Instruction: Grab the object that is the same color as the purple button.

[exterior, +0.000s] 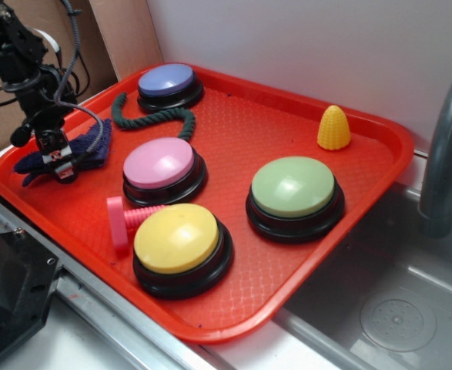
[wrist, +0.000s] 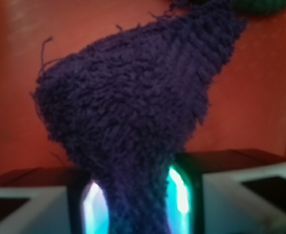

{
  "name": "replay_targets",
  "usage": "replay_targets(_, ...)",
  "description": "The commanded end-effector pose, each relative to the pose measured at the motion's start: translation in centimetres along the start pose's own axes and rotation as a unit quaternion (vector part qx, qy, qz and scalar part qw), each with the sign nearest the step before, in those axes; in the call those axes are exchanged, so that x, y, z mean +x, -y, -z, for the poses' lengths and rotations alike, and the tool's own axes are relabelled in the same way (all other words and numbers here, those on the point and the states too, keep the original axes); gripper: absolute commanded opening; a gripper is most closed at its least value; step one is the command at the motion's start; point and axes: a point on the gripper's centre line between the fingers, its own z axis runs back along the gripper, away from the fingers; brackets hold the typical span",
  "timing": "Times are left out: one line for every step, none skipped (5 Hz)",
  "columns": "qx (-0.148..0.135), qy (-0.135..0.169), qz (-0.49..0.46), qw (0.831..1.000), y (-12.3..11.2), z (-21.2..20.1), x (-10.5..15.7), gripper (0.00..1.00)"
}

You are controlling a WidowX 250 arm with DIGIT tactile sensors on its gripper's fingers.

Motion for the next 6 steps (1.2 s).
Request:
replay_targets(0.028, 0.009, -0.07, 0.997, 0.9, -6.8, 2.0, 0.0)
replay_targets(0.023, 0.004, -0.098, 0.995, 2.7, -9.8, 3.1, 0.0)
replay_targets(0.023, 0.01, -0.133, 0.991, 6.0, -13.6, 5.1, 0.0)
replay_targets(-0.01, 0.026, -0.161, 0.987, 7.4, -15.4, 6.0, 0.0)
replay_targets(-0.008, 0.031, -0.176, 0.984, 8.2, -16.0, 6.4, 0.0)
replay_targets(-0.013, -0.005, -0.211, 0.977, 7.2, -14.5, 5.8, 0.0)
